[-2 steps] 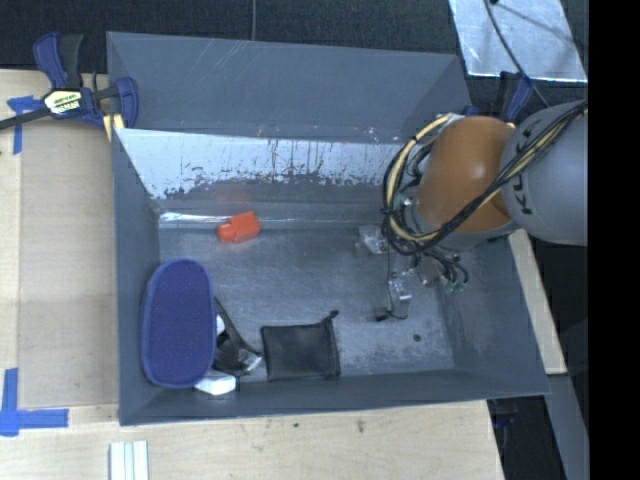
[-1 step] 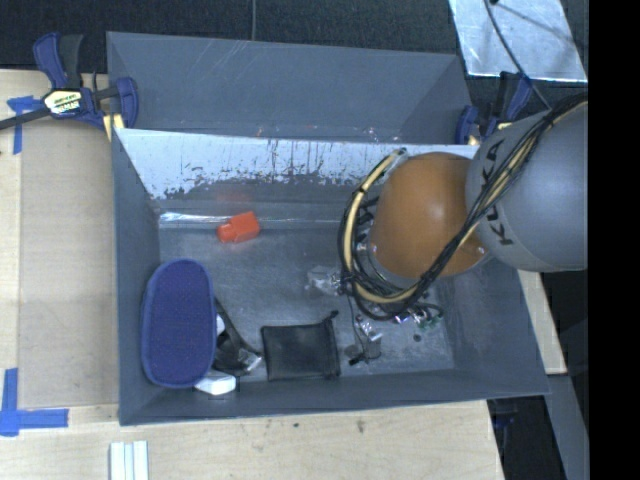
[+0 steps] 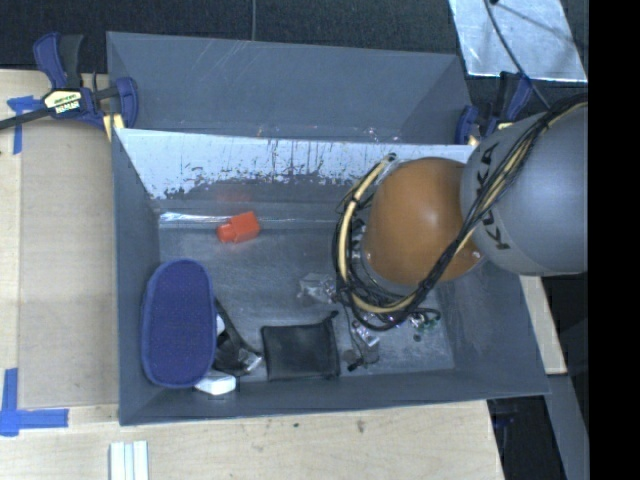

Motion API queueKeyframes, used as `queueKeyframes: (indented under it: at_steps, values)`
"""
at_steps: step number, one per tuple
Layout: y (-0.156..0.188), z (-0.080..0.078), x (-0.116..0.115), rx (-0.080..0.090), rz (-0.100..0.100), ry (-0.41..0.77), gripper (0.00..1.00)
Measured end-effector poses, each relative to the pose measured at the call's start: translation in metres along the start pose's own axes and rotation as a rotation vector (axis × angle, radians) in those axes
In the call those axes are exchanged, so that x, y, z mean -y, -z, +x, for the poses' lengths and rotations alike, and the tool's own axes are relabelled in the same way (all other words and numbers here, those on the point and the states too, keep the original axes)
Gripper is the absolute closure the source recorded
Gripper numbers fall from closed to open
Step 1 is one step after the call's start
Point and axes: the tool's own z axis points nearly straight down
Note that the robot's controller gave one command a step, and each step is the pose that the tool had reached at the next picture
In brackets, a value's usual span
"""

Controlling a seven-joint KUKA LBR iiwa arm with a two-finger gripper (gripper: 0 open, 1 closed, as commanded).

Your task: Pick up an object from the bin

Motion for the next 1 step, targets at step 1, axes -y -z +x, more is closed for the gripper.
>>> queueKeyframes:
  at_steps: [1]
  values:
    - [-0.0331, 0.0017, 0.001, -0.001, 0.0, -0.089, 0.0]
